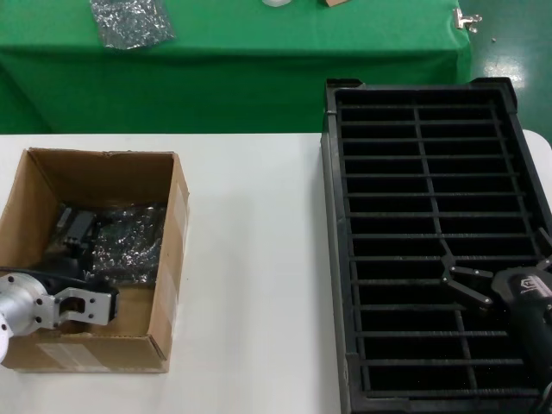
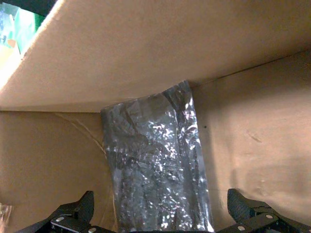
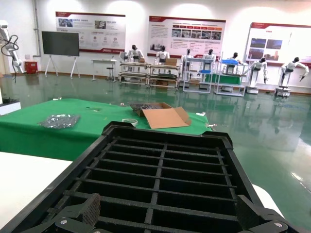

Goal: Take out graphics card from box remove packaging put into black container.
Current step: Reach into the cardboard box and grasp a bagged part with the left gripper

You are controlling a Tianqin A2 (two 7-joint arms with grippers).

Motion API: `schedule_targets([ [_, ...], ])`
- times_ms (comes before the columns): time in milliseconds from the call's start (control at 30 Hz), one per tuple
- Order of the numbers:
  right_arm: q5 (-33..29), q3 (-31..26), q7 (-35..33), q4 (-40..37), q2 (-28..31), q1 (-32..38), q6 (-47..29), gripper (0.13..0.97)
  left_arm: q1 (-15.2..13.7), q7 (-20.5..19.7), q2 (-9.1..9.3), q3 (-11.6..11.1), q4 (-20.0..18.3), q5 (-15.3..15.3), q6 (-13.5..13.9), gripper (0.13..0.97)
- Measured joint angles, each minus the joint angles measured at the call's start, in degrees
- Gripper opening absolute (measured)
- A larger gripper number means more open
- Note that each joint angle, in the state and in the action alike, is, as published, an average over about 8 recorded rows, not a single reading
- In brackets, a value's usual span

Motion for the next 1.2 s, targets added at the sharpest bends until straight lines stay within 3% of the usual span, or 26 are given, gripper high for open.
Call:
schedule_targets([
  [367,0.0,0.0,0.0,0.0,0.0,0.0,0.0,0.966,-2.3,12.4,2.6,0.5,5.9,-7.8,-6.4,0.957],
  [667,0.0,0.0,0.0,0.0,0.0,0.0,0.0,0.966,-3.2,21.2,3.61,-0.4,9.5,-13.4,-8.3,0.889],
  [800,0.0,0.0,0.0,0.0,0.0,0.0,0.0,0.966,-3.5,24.8,4.12,-1.3,11.0,-15.8,-8.3,0.822],
  [967,0.0,0.0,0.0,0.0,0.0,0.0,0.0,0.966,-3.2,25.7,4.11,-1.6,10.6,-16.6,-7.9,0.754],
  [1200,0.0,0.0,0.0,0.0,0.0,0.0,0.0,0.966,-2.5,25.0,3.71,-1.5,9.2,-16.2,-7.8,0.58],
])
